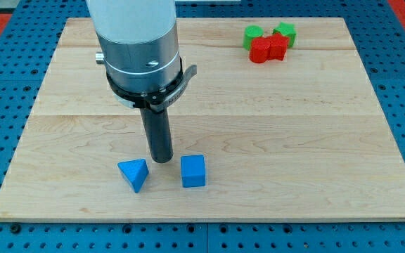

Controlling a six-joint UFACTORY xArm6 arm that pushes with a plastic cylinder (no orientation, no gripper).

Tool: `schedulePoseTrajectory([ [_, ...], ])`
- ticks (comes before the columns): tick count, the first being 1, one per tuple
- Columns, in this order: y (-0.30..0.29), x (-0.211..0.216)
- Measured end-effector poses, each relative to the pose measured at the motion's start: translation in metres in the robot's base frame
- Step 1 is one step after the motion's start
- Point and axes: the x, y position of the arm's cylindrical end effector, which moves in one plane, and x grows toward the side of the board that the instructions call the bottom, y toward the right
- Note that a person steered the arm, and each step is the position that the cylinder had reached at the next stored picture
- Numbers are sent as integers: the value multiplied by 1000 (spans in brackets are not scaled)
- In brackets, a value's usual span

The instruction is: Move the red blocks to the top center

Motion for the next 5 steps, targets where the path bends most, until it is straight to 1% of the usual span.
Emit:
schedulePoseTrajectory([
  [1, 0, 0],
  [2, 16, -19],
  [3, 32, -50],
  [4, 113, -78],
  [5, 166, -105],
])
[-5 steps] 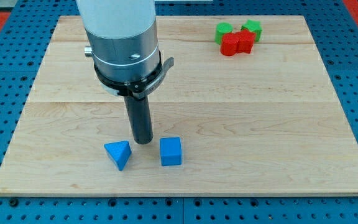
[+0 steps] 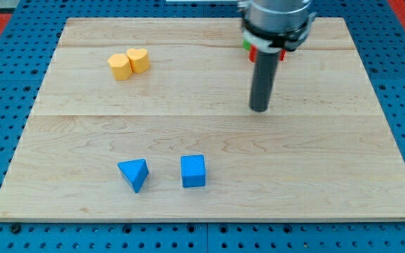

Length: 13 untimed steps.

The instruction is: Move the red blocks to the top center

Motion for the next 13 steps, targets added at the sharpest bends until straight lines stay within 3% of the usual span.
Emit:
schedulePoseTrajectory([
  [1, 15, -26],
  [3, 122, -118],
  [4, 121, -134],
  [7, -94, -132],
  [9, -129, -91],
  [10, -178, -105],
  [13, -214, -156],
])
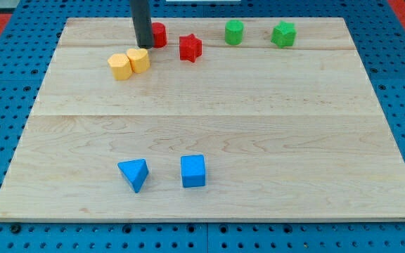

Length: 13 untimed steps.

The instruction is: Move the red blocks to the top center

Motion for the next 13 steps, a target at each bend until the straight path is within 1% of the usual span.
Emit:
schedulePoseTrajectory([
  [1, 18, -13],
  [3, 94, -10],
  [4, 123, 21],
  [5, 120, 61],
  [6, 117, 67],
  [7, 116, 108],
  [8, 81, 109],
  [9, 70, 88],
  [10, 84, 74],
  [11, 86, 37],
  [12, 83, 16],
  [13, 85, 75],
])
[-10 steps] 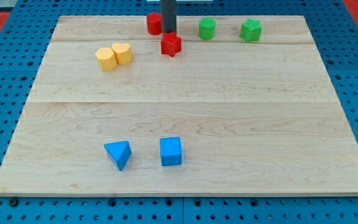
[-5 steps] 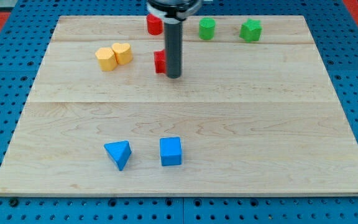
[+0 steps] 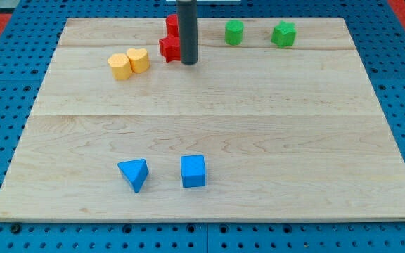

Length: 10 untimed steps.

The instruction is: Move the red blocks to the top center

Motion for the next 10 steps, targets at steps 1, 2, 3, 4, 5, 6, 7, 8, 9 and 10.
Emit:
schedulePoseTrajectory([
  [1, -16, 10],
  [2, -35, 10],
  [3, -48, 10],
  [4, -55, 10],
  [5, -59, 10],
  [6, -56, -9],
  [7, -57, -11],
  [8, -46, -47],
  [9, -42, -75],
  [10, -26, -28],
])
